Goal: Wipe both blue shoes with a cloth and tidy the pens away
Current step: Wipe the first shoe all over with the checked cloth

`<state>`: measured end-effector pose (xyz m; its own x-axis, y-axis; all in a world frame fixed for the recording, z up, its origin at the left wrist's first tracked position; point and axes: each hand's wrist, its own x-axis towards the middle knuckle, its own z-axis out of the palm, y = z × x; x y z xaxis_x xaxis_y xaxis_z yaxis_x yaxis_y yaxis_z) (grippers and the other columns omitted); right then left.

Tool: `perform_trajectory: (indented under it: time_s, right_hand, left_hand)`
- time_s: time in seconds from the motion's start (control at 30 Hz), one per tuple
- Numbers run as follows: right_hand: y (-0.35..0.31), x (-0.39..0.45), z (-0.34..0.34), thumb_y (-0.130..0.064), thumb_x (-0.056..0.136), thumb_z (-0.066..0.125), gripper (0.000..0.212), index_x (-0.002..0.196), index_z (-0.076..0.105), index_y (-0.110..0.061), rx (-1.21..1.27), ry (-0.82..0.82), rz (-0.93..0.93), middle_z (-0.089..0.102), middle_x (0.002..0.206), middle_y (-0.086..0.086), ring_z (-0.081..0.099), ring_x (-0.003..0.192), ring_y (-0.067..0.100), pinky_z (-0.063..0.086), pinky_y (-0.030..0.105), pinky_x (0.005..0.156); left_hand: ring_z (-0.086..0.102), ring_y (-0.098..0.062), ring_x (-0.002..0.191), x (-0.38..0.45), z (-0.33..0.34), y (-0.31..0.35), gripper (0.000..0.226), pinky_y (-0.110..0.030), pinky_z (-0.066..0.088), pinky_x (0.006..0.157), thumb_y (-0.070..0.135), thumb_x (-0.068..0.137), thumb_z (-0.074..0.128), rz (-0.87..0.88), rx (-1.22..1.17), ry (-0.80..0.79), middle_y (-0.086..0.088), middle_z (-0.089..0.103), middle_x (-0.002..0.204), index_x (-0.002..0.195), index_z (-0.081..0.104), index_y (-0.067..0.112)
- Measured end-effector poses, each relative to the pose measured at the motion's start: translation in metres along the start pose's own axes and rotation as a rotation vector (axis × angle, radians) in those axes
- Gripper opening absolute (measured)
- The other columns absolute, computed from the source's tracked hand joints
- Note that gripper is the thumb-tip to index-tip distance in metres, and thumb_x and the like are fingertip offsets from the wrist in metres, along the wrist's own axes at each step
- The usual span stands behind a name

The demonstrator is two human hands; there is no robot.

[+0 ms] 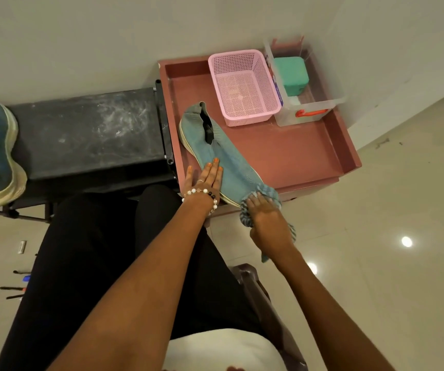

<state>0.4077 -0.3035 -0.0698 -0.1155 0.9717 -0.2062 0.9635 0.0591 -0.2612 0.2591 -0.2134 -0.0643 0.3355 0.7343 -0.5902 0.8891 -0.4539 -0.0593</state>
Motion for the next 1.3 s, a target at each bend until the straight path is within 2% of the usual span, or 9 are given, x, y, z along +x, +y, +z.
perform_trajectory:
  time_s: [0.27,0.4,0.57,0.67,0.8,0.9,1.0,1.1,1.3]
  right_hand:
    - [-0.026,0.046,-0.007,0.010,0.081,0.041,0.061,0.141,0.037,0.001,0.341,-0.129,0.056,0.033,0.150,0.017,0.023,0.142,0.026,0.017,0.030,0.114]
    - [0.001,0.021,-0.011,0.009,0.075,0.046,0.060,0.133,0.049,-0.003,0.181,-0.087,-0.021,0.046,0.142,0.011,0.039,0.133,0.025,0.028,0.025,0.108]
    - [-0.026,0.018,-0.001,0.001,0.079,0.048,0.047,0.126,0.049,0.002,0.098,-0.041,0.116,0.049,0.132,0.019,0.042,0.126,0.032,0.030,0.035,0.108]
    - [-0.037,0.042,-0.002,0.007,0.081,0.042,0.053,0.133,0.047,0.002,0.354,-0.113,0.105,0.040,0.144,0.022,0.032,0.137,0.034,0.024,0.036,0.113]
    - [-0.008,0.044,-0.027,0.022,0.076,0.033,0.055,0.117,0.063,0.000,1.153,-0.140,0.343,0.063,0.120,0.016,0.058,0.115,0.027,0.047,0.037,0.098]
    - [0.015,0.029,-0.052,0.024,0.073,0.036,0.041,0.085,0.067,0.001,1.562,0.047,0.613,0.072,0.081,0.010,0.066,0.082,0.027,0.054,0.033,0.070]
    - [0.030,0.022,-0.072,0.017,0.079,0.040,0.030,0.077,0.062,-0.002,1.732,0.366,0.718,0.066,0.070,0.007,0.062,0.070,0.023,0.051,0.032,0.064]
    - [0.038,0.020,-0.090,0.010,0.084,0.044,0.024,0.081,0.062,-0.006,1.695,0.515,0.716,0.065,0.076,0.005,0.063,0.072,0.019,0.053,0.031,0.064]
    - [0.025,0.046,-0.093,-0.002,0.086,0.052,0.019,0.094,0.062,-0.016,1.229,0.603,0.581,0.063,0.085,-0.004,0.061,0.080,0.014,0.053,0.029,0.070]
  left_hand:
    - [-0.024,-0.018,0.144,0.001,-0.004,-0.002,0.108,-0.057,-0.006,0.116,0.021,0.088,0.063,-0.012,-0.031,-0.054,-0.003,-0.037,0.151,0.147,-0.026,0.008]
    - [-0.022,-0.019,0.145,0.000,-0.005,-0.001,0.088,-0.054,-0.008,0.115,0.017,0.096,0.048,-0.009,-0.033,-0.070,-0.004,-0.034,0.154,0.149,-0.022,0.009]
    - [-0.021,-0.020,0.145,0.000,-0.004,0.001,0.082,-0.054,-0.007,0.115,0.013,0.097,0.043,-0.001,-0.037,-0.050,-0.006,-0.033,0.154,0.149,-0.021,0.008]
    - [-0.023,-0.020,0.144,0.007,0.001,-0.002,0.089,-0.056,-0.005,0.116,0.011,0.094,0.047,0.001,-0.044,-0.060,-0.003,-0.038,0.151,0.148,-0.023,0.008]
    - [-0.025,-0.019,0.143,0.005,0.002,-0.003,0.114,-0.055,-0.006,0.116,0.020,0.085,0.068,0.012,-0.066,-0.046,-0.001,-0.037,0.150,0.146,-0.027,0.008]
    - [-0.019,-0.021,0.146,0.001,-0.004,0.001,0.080,-0.054,-0.005,0.116,0.005,0.096,0.042,0.003,-0.051,-0.014,-0.006,-0.031,0.155,0.150,-0.018,0.007]
    - [0.006,-0.025,0.148,0.002,-0.011,0.005,0.069,-0.057,-0.003,0.115,0.001,0.093,0.044,-0.012,-0.026,0.103,-0.013,-0.003,0.160,0.152,0.009,0.004]
    - [0.036,-0.028,0.137,0.000,-0.019,0.003,0.059,-0.051,0.003,0.119,0.004,0.090,0.049,0.004,-0.014,0.315,-0.014,0.028,0.153,0.146,0.031,0.003]
    - [-0.007,-0.024,0.148,0.001,-0.011,0.003,0.064,-0.048,-0.005,0.117,0.011,0.101,0.029,0.057,-0.017,0.115,-0.011,-0.014,0.160,0.153,-0.008,0.008]
